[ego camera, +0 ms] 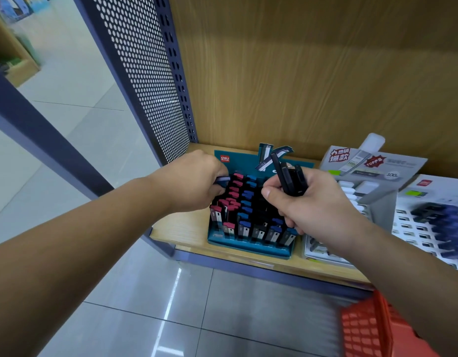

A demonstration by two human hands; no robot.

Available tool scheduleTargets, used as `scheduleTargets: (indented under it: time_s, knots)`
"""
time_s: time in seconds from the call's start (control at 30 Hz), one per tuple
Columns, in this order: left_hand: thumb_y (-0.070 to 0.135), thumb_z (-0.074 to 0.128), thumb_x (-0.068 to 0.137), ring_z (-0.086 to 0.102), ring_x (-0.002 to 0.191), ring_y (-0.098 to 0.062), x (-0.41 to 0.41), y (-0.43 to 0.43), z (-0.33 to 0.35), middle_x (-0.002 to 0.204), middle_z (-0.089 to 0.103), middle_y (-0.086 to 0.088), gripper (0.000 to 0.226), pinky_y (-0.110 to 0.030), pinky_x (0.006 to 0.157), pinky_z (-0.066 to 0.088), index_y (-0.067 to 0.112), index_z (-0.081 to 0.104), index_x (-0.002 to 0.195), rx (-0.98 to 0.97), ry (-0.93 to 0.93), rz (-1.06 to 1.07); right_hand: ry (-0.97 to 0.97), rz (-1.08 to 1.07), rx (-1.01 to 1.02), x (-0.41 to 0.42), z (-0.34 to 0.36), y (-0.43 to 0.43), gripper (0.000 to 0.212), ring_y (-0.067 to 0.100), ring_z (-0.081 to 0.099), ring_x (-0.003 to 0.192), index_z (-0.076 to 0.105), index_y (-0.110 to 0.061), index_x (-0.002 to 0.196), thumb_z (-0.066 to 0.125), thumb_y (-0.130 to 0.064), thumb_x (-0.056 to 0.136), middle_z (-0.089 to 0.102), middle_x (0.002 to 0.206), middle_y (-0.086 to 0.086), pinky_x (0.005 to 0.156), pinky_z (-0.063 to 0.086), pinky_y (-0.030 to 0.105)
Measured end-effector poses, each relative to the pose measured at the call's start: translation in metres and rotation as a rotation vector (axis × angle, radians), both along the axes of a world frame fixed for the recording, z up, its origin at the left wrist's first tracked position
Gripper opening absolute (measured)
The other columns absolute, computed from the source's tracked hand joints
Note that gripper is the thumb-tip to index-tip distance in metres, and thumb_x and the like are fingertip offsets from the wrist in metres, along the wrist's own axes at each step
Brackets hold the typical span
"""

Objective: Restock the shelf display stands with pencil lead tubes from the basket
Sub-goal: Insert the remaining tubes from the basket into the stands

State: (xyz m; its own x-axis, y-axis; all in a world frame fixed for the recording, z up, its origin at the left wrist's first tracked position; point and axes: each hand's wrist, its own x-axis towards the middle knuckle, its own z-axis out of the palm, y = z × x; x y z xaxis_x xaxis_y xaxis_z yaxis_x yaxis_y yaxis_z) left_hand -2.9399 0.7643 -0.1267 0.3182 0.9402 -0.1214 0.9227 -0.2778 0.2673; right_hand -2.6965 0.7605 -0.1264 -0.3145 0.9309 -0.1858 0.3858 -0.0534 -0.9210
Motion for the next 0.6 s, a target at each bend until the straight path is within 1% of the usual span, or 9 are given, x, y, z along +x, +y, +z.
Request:
scheduleTargets:
  time_s: [0.1, 0.2, 0.23, 0.27, 0.3, 0.37, 0.43, 0.5, 0.6]
  knots:
    - [0.022, 0.067, 0.097, 0.055, 0.065, -0.013, -0.004, -0.003, -0.003, 0.072, 0.062, 0.001, 0.017, -0.035, 0.062, 0.047, 0.012, 0.067, 0.084, -0.04, -0.132, 0.072, 0.002, -0.01, -0.011, -0.001, 0.0, 0.001, 0.006, 0.016, 0.051, 0.054, 0.073, -0.017, 0.089, 0.074, -0.02, 0.095, 0.055, 0.058, -0.002, 0.047, 0.044, 0.027]
    - [0.025, 0.059, 0.103, 0.061, 0.069, -0.021, -0.013, -0.014, -0.009, 0.079, 0.069, -0.004, 0.022, -0.038, 0.066, 0.053, 0.006, 0.07, 0.1, -0.132, -0.287, 0.135, 0.014, -0.019, -0.036, -0.001, 0.001, 0.0, 0.005, 0.017, 0.051, 0.053, 0.073, -0.017, 0.091, 0.074, -0.02, 0.095, 0.055, 0.06, 0.001, 0.045, 0.045, 0.027]
    - [0.025, 0.056, 0.104, 0.059, 0.064, -0.016, -0.014, -0.016, -0.011, 0.074, 0.068, -0.001, 0.025, -0.032, 0.062, 0.052, 0.005, 0.069, 0.099, -0.156, -0.331, 0.158, 0.014, -0.02, -0.044, 0.0, 0.001, 0.0, 0.005, 0.017, 0.051, 0.053, 0.073, -0.017, 0.091, 0.074, -0.021, 0.095, 0.055, 0.06, 0.002, 0.045, 0.045, 0.026]
    - [0.026, 0.056, 0.105, 0.055, 0.057, -0.008, -0.014, -0.018, -0.013, 0.064, 0.063, 0.009, 0.026, -0.021, 0.056, 0.047, 0.006, 0.07, 0.095, -0.178, -0.375, 0.198, 0.015, -0.021, -0.051, 0.0, 0.001, 0.0, 0.005, 0.017, 0.052, 0.053, 0.073, -0.018, 0.091, 0.074, -0.021, 0.095, 0.055, 0.06, 0.002, 0.045, 0.045, 0.026]
    - [0.026, 0.056, 0.105, 0.051, 0.053, -0.003, -0.014, -0.02, -0.014, 0.059, 0.059, 0.014, 0.025, -0.014, 0.054, 0.042, 0.012, 0.071, 0.092, -0.196, -0.421, 0.245, 0.017, -0.021, -0.056, 0.0, 0.0, 0.0, 0.004, 0.017, 0.052, 0.052, 0.073, -0.018, 0.091, 0.074, -0.021, 0.095, 0.056, 0.06, 0.002, 0.045, 0.045, 0.025]
    - [0.028, 0.059, 0.104, 0.052, 0.055, 0.001, -0.013, -0.019, -0.016, 0.064, 0.063, 0.016, 0.02, -0.011, 0.056, 0.042, 0.025, 0.073, 0.09, -0.193, -0.493, 0.284, 0.016, -0.023, -0.055, 0.0, -0.001, -0.001, 0.004, 0.015, 0.053, 0.051, 0.073, -0.019, 0.091, 0.074, -0.021, 0.095, 0.057, 0.059, 0.0, 0.045, 0.045, 0.023]
    - [0.027, 0.06, 0.103, 0.061, 0.068, 0.0, -0.017, -0.018, -0.016, 0.081, 0.072, 0.013, 0.016, -0.015, 0.067, 0.049, 0.029, 0.075, 0.102, -0.136, -0.429, 0.226, 0.012, -0.02, -0.048, 0.0, -0.001, -0.002, 0.005, 0.013, 0.054, 0.051, 0.073, -0.019, 0.09, 0.074, -0.02, 0.095, 0.057, 0.058, -0.001, 0.046, 0.045, 0.022]
    - [0.028, 0.06, 0.103, 0.066, 0.084, -0.002, -0.021, -0.013, -0.015, 0.091, 0.072, 0.014, 0.02, -0.022, 0.079, 0.054, 0.024, 0.075, 0.116, -0.081, -0.3, 0.138, 0.004, -0.003, -0.035, -0.001, -0.001, -0.002, 0.005, 0.013, 0.053, 0.052, 0.073, -0.018, 0.091, 0.073, -0.02, 0.095, 0.056, 0.058, -0.001, 0.047, 0.045, 0.023]
    - [0.034, 0.063, 0.101, 0.067, 0.089, -0.003, -0.02, -0.006, -0.011, 0.097, 0.074, 0.012, 0.023, -0.024, 0.082, 0.055, 0.024, 0.076, 0.117, -0.134, -0.292, 0.11, -0.018, 0.017, -0.014, -0.002, -0.001, 0.0, 0.005, 0.014, 0.053, 0.053, 0.073, -0.019, 0.092, 0.073, -0.022, 0.095, 0.057, 0.058, -0.001, 0.047, 0.046, 0.025]
